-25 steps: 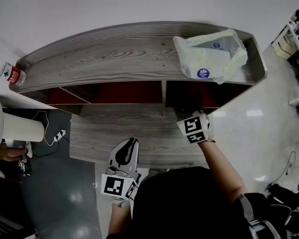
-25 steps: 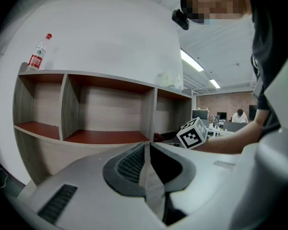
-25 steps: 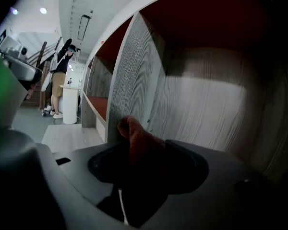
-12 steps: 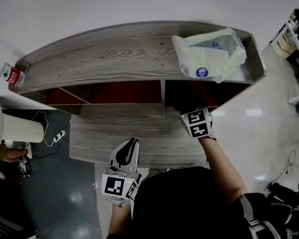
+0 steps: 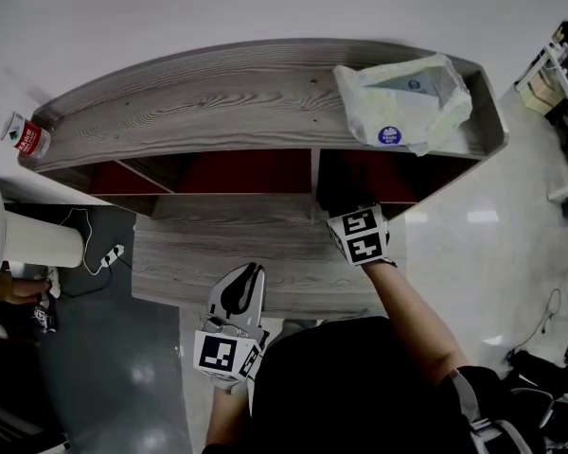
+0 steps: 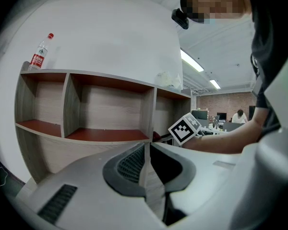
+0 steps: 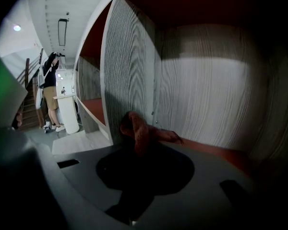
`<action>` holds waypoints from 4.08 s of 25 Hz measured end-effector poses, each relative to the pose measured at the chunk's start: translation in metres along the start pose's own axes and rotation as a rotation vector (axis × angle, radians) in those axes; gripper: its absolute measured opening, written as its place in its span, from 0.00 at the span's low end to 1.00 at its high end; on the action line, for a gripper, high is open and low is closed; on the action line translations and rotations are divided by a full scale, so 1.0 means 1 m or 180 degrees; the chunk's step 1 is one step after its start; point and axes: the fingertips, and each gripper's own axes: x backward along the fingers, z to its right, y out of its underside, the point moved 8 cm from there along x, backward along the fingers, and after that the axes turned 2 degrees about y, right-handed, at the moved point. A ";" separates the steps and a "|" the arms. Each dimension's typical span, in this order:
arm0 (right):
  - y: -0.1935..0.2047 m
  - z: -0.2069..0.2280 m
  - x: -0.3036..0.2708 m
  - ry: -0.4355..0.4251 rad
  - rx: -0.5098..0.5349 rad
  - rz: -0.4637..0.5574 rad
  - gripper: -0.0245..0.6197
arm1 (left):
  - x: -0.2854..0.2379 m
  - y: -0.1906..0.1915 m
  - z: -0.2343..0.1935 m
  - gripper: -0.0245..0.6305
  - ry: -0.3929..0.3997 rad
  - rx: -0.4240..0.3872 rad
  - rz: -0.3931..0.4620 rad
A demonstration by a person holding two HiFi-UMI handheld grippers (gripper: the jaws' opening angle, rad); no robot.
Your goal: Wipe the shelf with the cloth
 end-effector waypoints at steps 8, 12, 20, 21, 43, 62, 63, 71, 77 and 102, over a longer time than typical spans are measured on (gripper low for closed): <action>0.001 0.004 0.003 -0.0363 -0.0829 0.0410 0.12 | 0.005 0.001 -0.002 0.10 -0.0041 0.0006 -0.0008; -0.004 0.006 0.008 -0.0485 -0.1092 0.0625 0.11 | 0.003 0.000 -0.001 0.10 -0.0024 -0.0001 -0.0015; -0.038 0.016 0.028 -0.0930 -0.1748 0.1298 0.11 | -0.003 -0.001 0.001 0.10 0.0010 -0.0017 -0.0021; -0.044 0.018 0.032 -0.1014 -0.1861 0.1394 0.11 | -0.004 -0.001 0.001 0.10 0.0013 -0.0019 -0.0024; -0.109 0.042 0.037 -0.1986 -0.3042 0.2533 0.11 | -0.011 -0.001 -0.001 0.10 0.0038 -0.0020 -0.0068; -0.005 0.011 0.010 -0.1598 -0.3718 0.1671 0.11 | -0.011 0.003 0.005 0.10 0.0121 -0.0015 -0.0081; -0.001 0.008 0.011 -0.1594 -0.3745 0.1657 0.11 | -0.011 0.003 0.006 0.10 0.0129 -0.0014 -0.0082; 0.021 0.008 0.022 -0.1558 -0.3727 0.1534 0.11 | -0.019 0.004 0.013 0.10 0.0286 -0.0065 -0.0087; 0.046 0.046 0.045 -0.1162 -0.3929 0.1756 0.11 | -0.032 0.006 0.024 0.10 0.0441 -0.0081 -0.0139; 0.108 0.137 0.085 -0.0193 -0.4926 0.2527 0.11 | -0.072 -0.001 0.066 0.10 0.0671 -0.0188 -0.0155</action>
